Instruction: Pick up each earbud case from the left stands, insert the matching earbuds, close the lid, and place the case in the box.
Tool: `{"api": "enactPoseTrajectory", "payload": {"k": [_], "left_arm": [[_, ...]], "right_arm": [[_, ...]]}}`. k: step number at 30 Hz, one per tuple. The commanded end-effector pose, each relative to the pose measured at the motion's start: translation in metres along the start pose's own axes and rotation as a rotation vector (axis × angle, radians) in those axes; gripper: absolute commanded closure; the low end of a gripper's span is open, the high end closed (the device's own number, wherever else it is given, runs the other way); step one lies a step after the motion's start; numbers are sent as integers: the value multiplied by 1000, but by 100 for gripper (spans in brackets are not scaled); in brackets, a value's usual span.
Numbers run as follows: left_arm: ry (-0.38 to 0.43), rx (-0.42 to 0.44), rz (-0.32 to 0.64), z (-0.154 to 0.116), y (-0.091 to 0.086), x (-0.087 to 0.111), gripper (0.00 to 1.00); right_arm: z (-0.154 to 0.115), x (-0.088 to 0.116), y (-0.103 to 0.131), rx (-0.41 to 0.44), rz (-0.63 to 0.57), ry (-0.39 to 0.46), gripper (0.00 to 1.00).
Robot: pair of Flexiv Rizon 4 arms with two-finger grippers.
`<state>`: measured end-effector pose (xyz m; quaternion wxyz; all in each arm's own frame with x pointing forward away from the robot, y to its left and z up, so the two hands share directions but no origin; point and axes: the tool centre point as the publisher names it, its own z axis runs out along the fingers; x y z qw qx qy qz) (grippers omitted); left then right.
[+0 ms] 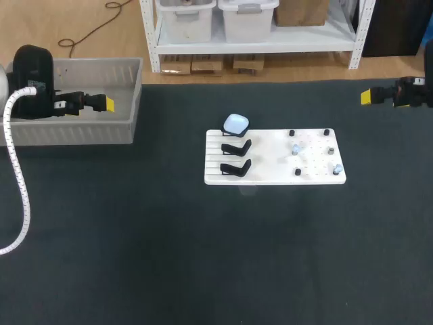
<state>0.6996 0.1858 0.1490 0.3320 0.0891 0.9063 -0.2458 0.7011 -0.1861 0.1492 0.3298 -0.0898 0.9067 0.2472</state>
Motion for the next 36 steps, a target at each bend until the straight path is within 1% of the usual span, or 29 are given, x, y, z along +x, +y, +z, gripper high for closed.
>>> {"api": "enactPoseTrajectory", "payload": {"k": [1,27,29,30,31,34,36], "left_arm": [[5,-7,-1,0,-1,-1,0],[5,-11,2,0,-1,0,0],[-14,13,-2,-1,-3,1,0],[-27,52,12,-2,-5,0,0],[-37,67,17,-3,-7,0,0],[-46,133,60,-5,-14,-4,0],[-48,145,115,-6,-18,-7,0]], "right_arm": [[0,0,0,2,0,1,0],[0,0,0,2,0,1,0],[0,0,0,2,0,1,0],[0,0,0,2,0,1,0],[0,0,0,2,0,1,0],[0,0,0,2,0,1,0],[0,0,0,2,0,1,0]]}}
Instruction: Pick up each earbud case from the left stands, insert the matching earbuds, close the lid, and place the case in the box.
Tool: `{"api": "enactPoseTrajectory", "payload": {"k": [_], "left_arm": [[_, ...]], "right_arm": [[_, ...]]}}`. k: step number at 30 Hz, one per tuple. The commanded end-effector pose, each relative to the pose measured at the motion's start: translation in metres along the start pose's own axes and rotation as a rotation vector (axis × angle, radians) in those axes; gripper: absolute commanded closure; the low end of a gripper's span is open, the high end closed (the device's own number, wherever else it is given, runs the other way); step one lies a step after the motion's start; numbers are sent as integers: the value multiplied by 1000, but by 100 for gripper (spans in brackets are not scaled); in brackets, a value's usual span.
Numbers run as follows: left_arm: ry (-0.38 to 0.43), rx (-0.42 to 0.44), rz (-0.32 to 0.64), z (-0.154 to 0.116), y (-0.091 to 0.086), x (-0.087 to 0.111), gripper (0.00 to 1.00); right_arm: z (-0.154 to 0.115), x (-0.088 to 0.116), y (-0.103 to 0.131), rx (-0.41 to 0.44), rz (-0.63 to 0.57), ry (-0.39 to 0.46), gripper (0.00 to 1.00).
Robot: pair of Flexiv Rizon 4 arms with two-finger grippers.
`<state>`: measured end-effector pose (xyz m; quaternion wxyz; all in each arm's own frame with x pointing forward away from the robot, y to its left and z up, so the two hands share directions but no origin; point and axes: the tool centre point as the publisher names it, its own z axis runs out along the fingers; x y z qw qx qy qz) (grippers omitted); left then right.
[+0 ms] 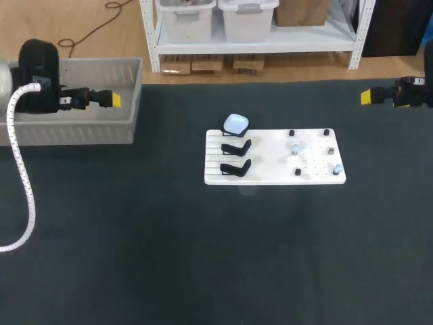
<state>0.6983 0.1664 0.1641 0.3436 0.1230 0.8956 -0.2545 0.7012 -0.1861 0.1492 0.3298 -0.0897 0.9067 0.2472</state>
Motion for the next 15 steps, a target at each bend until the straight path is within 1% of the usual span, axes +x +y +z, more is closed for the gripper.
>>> {"api": "enactPoseTrajectory", "payload": {"k": [1,2,4,5,7,8,10,11,15], "left_arm": [[-41,87,69,-6,3,1,0],[-32,118,92,-6,1,0,0],[-20,132,135,-6,-2,-2,0],[-12,153,156,-5,-3,-4,0],[-5,186,221,-3,-7,-7,0],[-3,222,260,-3,-9,-7,0],[10,245,317,-1,-14,-9,0],[17,291,351,1,-17,-9,0],[40,350,445,8,-23,-11,0]], "right_arm": [[0,0,0,2,0,1,0],[0,0,0,2,0,1,0],[0,0,0,2,0,1,0],[0,0,0,2,0,1,0],[0,0,0,2,0,1,0],[0,0,0,2,0,1,0],[0,0,0,2,0,1,0],[0,0,0,2,0,1,0],[0,0,0,2,0,1,0]]}}
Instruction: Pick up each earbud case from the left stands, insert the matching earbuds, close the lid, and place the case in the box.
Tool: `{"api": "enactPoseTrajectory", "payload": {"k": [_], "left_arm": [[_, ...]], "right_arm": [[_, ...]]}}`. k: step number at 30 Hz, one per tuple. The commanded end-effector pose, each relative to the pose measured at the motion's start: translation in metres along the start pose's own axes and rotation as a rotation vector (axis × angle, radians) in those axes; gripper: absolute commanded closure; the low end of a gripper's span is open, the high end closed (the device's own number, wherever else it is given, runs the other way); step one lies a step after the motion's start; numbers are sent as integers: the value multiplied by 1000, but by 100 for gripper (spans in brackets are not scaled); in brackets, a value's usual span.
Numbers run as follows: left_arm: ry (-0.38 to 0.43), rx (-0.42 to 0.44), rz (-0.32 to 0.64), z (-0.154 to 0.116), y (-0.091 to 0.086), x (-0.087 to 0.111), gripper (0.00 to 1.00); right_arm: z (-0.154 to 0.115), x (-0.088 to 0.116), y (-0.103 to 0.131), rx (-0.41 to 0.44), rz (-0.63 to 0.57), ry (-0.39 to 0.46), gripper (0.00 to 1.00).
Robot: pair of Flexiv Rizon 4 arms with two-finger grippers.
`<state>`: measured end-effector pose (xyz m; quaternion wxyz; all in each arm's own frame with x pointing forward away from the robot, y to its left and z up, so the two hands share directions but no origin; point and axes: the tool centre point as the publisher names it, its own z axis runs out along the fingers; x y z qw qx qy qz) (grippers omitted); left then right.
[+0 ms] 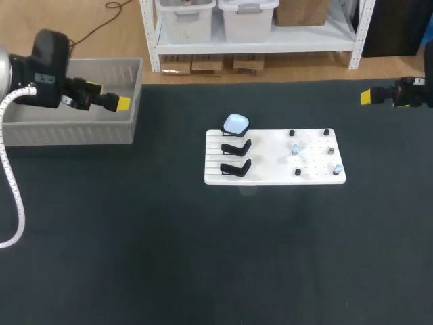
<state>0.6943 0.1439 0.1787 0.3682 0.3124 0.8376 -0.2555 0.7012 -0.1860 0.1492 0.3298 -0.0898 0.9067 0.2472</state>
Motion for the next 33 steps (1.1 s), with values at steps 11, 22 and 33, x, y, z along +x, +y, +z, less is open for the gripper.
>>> {"api": "enactPoseTrajectory", "payload": {"k": [11,22,33], "left_arm": [[22,349,349,38,-9,-19,0],[38,460,470,87,-14,-25,0],[-11,535,557,121,-4,-31,0]], "right_arm": [[0,0,0,2,0,1,0],[0,0,0,2,0,1,0],[0,0,0,2,0,1,0]]}}
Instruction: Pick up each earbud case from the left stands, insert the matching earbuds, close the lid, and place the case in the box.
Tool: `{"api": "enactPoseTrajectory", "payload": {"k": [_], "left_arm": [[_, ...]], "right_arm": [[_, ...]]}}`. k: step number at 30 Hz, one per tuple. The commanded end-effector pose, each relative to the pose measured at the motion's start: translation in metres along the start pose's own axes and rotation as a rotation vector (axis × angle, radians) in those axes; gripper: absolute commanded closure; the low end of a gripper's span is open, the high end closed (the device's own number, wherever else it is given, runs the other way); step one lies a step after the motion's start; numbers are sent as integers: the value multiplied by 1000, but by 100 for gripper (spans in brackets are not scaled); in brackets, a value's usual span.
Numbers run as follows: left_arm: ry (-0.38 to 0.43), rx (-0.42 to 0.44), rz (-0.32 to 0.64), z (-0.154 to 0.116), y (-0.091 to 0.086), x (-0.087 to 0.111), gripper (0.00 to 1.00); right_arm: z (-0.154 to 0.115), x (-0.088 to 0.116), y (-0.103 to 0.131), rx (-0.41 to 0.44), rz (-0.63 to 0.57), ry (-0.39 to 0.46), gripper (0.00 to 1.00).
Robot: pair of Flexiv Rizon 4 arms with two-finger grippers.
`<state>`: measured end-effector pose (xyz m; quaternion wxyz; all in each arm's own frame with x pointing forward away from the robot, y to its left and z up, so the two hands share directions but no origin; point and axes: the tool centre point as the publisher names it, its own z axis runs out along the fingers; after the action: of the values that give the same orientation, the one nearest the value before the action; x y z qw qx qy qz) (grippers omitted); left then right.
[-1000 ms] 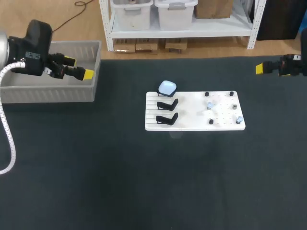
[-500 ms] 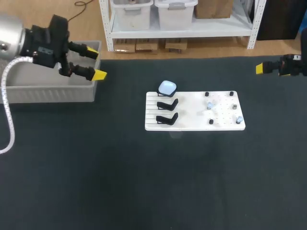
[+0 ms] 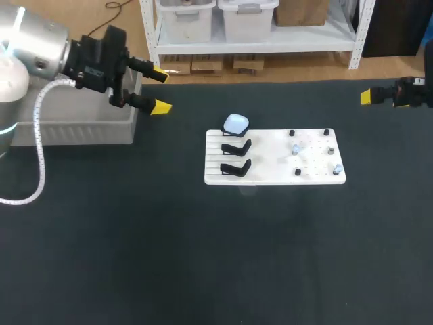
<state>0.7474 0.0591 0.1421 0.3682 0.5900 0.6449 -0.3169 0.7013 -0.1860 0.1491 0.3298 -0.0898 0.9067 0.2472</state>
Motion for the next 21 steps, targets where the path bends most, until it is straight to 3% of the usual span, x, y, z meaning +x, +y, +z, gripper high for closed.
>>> {"api": "enactPoseTrajectory", "payload": {"k": [1,14,19,21], "left_arm": [[-7,129,5,17,16,6,0],[9,196,40,70,23,30,0],[11,216,25,89,22,41,8],[11,221,23,94,22,43,5]], "right_arm": [[0,0,0,2,0,1,0],[0,0,0,2,0,1,0],[0,0,0,2,0,1,0],[0,0,0,2,0,1,0]]}}
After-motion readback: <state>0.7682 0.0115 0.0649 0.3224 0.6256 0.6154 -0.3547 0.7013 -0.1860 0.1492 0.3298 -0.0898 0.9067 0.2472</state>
